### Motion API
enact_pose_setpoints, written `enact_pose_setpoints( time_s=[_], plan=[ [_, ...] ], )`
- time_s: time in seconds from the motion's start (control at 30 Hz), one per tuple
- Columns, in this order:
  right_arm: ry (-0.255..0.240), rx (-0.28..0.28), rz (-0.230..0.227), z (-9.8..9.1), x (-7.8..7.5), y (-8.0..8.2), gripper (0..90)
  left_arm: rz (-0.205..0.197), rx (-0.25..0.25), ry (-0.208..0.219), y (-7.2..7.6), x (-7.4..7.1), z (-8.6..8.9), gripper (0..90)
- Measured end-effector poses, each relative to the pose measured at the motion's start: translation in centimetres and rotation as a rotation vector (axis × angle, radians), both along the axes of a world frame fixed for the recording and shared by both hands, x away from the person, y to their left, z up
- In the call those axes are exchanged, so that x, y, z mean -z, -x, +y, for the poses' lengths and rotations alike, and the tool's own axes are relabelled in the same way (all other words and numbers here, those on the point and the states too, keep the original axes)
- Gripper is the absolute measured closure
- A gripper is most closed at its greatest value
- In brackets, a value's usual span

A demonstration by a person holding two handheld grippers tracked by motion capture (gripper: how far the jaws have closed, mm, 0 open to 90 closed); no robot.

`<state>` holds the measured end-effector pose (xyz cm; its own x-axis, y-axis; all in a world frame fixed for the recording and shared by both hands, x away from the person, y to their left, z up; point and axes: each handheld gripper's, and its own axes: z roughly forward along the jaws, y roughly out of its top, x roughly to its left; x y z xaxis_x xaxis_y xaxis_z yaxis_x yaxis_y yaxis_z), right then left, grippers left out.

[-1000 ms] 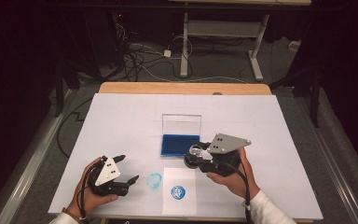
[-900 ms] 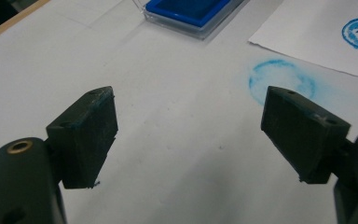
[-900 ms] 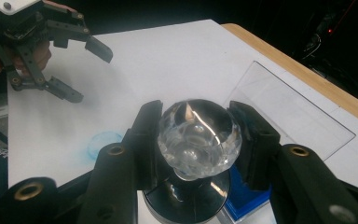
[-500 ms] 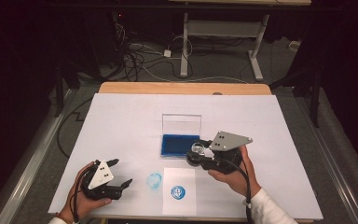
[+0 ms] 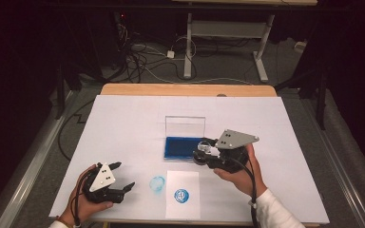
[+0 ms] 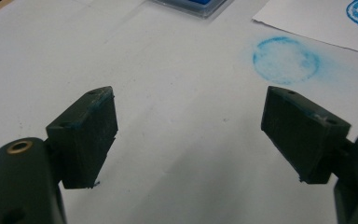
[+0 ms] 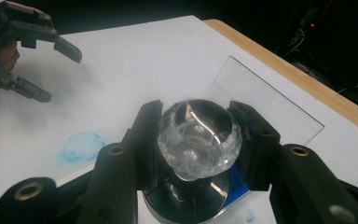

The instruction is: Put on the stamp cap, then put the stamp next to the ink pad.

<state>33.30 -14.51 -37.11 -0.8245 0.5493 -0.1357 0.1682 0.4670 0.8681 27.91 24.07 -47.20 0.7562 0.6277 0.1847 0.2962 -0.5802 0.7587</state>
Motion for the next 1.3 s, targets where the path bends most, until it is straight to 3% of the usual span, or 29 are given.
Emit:
enact_pose_setpoints(
  time_s=[0.6, 0.87, 1.3],
  plan=[
    [0.022, 0.078, 0.010, -1.4, -0.2, -1.9, 57.0, 0.016, 0.012, 0.004, 0.0, 0.0, -0.2, 17.8],
    [0.041, 0.139, 0.040, -2.5, 0.7, -3.8, 57.0, 0.021, 0.011, -0.003, -0.1, 0.1, -0.5, 17.7],
    [0.090, 0.212, 0.089, -2.8, 3.2, -6.4, 56.9, 0.021, 0.016, -0.018, 0.2, 0.2, -0.6, 17.7]
  ],
)
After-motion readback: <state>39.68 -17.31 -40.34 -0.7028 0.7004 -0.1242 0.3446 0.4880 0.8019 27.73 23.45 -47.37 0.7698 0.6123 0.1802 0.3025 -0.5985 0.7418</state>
